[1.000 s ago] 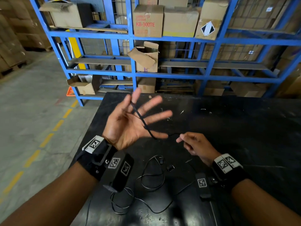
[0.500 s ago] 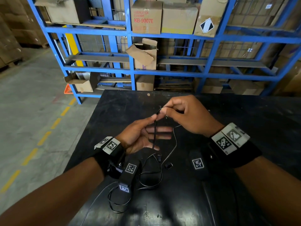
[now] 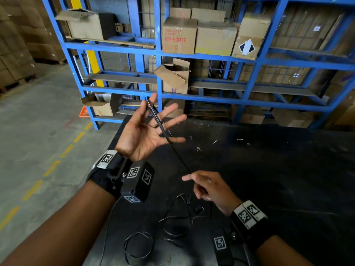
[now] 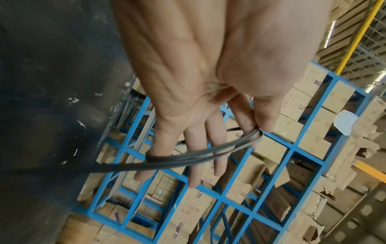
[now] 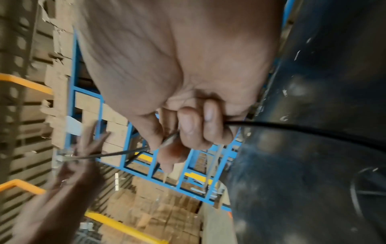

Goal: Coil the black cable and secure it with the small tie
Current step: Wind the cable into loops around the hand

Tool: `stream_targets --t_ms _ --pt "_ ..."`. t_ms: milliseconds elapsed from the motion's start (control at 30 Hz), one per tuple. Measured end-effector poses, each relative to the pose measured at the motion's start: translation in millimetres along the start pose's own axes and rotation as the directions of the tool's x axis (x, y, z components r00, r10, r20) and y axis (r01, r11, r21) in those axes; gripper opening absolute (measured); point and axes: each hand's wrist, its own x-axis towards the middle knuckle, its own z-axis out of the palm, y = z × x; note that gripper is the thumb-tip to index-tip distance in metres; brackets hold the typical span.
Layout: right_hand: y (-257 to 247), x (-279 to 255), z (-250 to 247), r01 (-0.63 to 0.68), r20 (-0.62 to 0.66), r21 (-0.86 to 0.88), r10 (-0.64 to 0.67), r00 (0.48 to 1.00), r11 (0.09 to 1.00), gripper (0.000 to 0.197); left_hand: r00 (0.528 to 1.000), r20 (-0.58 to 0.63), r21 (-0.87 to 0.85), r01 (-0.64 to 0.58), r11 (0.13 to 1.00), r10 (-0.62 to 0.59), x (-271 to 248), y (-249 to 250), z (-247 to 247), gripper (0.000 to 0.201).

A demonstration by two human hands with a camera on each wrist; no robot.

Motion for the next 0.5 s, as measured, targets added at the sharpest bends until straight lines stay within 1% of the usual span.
stream_targets --t_ms 67,167,267,333,367,433,500 --pt "5.8 6.2 -5.7 -0.054 -0.058 -0.036 0.051 0.997 0.998 0.032 0.998 0.047 0.018 0.029 0.999 -0.030 -4.4 0.9 2.7 0.041" --pt "4.0 18.5 -17.4 -0.080 -0.145 -0.054 0.071 0.987 0.995 0.034 0.990 0.100 0.047 0.091 0.995 -0.095 -13.5 -1.0 3.5 0.044" --pt "-8.6 32.5 -21.3 -0.078 -0.145 -0.082 0.066 0.987 0.994 0.027 0.972 0.163 0.039 0.165 0.986 -0.169 -24.0 -6.9 8.8 0.040" --pt "-25.2 40.6 -22.1 -0.032 -0.166 -0.109 0.013 0.986 0.994 0.024 0.949 0.181 0.077 0.247 0.966 -0.257 -30.6 -15.9 13.2 0.040" --pt "-37.5 43.4 -23.5 -0.001 -0.193 -0.139 -0.027 0.981 0.990 0.023 0.935 0.171 0.127 0.292 0.948 -0.311 -33.6 -22.0 15.0 0.040" --pt "-68.3 46.3 -27.3 0.082 -0.225 -0.236 -0.136 0.965 0.968 0.018 0.913 0.101 0.264 0.357 0.896 -0.394 -39.2 -34.2 16.2 0.042" --pt "-100.3 44.2 -27.1 0.166 -0.201 -0.348 -0.246 0.948 0.923 0.020 0.903 0.007 0.367 0.397 0.841 -0.429 -42.2 -42.2 14.5 0.043"
